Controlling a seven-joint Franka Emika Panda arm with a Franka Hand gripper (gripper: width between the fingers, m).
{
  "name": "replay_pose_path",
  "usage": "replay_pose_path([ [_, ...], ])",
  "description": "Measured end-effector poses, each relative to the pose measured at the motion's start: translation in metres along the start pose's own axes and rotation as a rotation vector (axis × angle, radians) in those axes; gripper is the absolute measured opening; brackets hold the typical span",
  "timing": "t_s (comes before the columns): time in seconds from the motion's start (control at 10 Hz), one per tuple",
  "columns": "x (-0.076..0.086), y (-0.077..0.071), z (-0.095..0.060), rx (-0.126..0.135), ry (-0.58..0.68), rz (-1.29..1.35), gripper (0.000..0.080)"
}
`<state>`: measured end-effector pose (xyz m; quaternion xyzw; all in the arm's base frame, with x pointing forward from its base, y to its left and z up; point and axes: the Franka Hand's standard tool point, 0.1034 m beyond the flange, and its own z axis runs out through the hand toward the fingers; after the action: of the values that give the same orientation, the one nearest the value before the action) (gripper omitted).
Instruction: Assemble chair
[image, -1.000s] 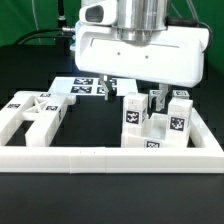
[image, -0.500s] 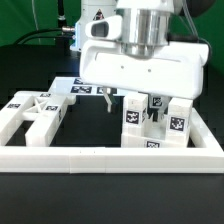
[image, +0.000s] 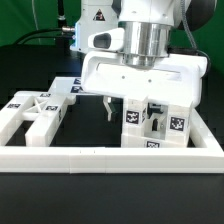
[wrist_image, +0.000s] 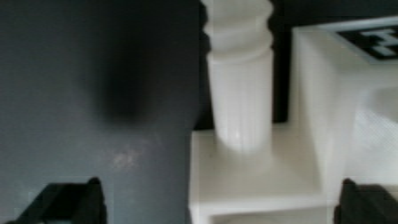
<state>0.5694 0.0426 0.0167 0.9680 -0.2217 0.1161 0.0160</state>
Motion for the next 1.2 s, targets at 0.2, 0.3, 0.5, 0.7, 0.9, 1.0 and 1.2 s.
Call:
replay_pose_path([
  [0.2,0.000,0.000,0.001,-0.001,0.000,-0.001,0.0394],
  [0.3,0.000,0.000,0.001,-0.001,0.001,-0.001,0.0394],
  [0.5,0.000,0.002,0.002,-0.003,0.000,-0.007,0.0083],
  [0.7,0.004,0.006,0.001,-0.007,0.004,-0.005,0.0032],
  [0.9,0.005,0.007,-0.005,-0.009,-0.016,-0.012,0.0032],
  [1.0,0.009,0.011,-0.015,-0.012,-0.041,-0.035,0.0032],
  [1.2,0.024,0.025,-0.037,-0.002,-0.090,-0.089,0.0032],
])
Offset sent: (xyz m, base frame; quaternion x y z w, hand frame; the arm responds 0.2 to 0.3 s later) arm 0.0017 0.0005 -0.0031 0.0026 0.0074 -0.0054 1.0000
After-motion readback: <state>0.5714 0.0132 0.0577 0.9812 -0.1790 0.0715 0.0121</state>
